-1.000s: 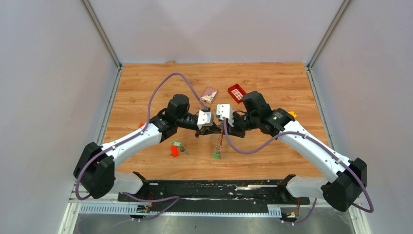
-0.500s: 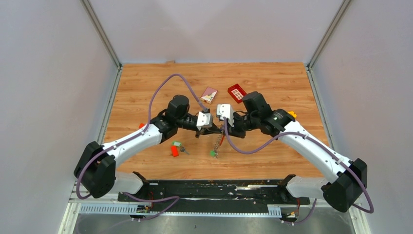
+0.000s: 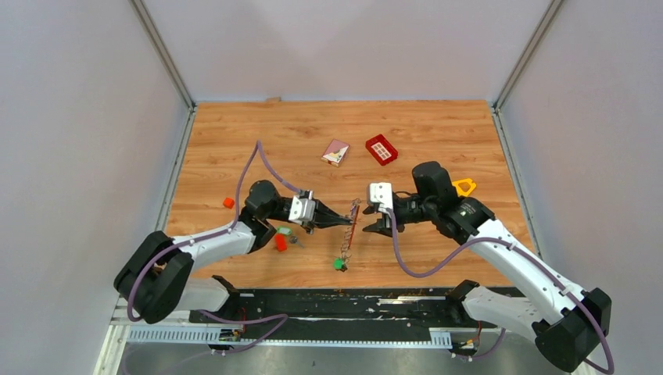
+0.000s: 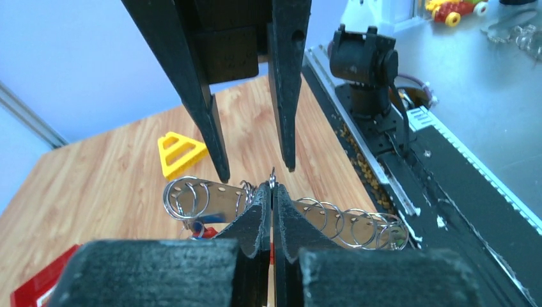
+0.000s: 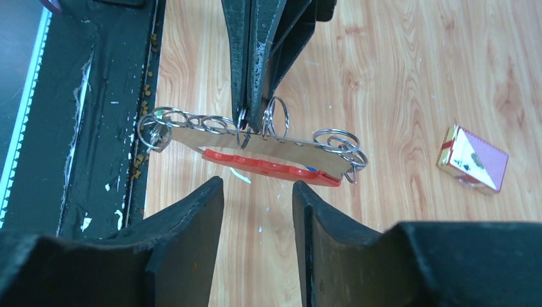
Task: Put the keys on the keyring
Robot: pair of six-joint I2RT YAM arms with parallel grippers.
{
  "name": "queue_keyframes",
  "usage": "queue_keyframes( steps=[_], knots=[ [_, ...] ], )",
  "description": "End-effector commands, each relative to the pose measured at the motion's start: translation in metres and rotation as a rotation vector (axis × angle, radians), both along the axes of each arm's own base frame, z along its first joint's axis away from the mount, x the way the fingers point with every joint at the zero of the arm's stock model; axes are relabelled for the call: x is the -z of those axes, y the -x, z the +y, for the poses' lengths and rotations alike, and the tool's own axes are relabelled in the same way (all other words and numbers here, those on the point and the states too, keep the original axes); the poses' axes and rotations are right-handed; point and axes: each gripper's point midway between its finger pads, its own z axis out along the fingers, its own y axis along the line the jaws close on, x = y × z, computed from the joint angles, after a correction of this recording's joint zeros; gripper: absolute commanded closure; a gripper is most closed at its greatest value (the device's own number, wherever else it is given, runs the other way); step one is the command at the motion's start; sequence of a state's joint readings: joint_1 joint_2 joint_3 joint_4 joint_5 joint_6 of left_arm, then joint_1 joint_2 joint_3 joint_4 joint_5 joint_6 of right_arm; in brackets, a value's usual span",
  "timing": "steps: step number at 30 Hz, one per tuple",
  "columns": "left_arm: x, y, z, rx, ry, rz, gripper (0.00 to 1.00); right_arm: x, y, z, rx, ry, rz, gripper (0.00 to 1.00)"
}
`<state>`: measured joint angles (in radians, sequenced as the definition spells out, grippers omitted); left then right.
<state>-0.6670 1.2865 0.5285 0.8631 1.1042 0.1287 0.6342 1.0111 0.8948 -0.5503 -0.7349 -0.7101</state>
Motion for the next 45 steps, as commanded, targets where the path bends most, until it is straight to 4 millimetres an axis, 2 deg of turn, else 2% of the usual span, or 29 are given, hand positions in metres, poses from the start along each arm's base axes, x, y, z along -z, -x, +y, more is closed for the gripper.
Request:
queue_keyframes(
  steps=[1, 4, 8, 13, 30, 34, 38, 43, 45],
  knots=[
    [-0.050, 0.009, 0.004, 0.020, 0.220, -0.088, 1.00, -0.021, 0.007, 0.013, -0.100, -0.092, -0.055, 0.55],
    [-0.051, 0.013, 0.003, 0.046, 0.256, -0.024, 1.00, -0.026, 0.004, 0.016, -0.095, -0.105, -0.046, 0.56],
    [-0.044, 0.011, 0.000, 0.042, 0.245, 0.011, 1.00, -0.035, 0.005, 0.018, -0.100, -0.124, -0.045, 0.64],
    [-0.044, 0.004, -0.002, 0.006, 0.244, 0.051, 1.00, -0.033, 0.006, 0.017, -0.100, -0.125, -0.047, 0.71],
    [-0.037, 0.000, -0.005, -0.002, 0.226, 0.094, 1.00, -0.044, 0.004, 0.023, -0.099, -0.150, -0.028, 0.74],
    [-0.038, 0.000, -0.006, -0.002, 0.225, 0.099, 1.00, -0.045, 0.004, 0.025, -0.104, -0.152, -0.020, 0.84],
    [-0.036, -0.001, -0.006, -0.005, 0.218, 0.103, 1.00, -0.044, 0.001, 0.026, -0.096, -0.150, -0.021, 1.00],
    [-0.027, -0.007, -0.008, -0.032, 0.168, 0.084, 1.00, -0.043, -0.006, 0.021, -0.069, -0.117, -0.065, 1.00],
    [-0.023, -0.014, -0.009, -0.067, 0.125, 0.058, 0.96, -0.042, -0.009, 0.019, -0.057, -0.098, -0.086, 1.00]
  ],
)
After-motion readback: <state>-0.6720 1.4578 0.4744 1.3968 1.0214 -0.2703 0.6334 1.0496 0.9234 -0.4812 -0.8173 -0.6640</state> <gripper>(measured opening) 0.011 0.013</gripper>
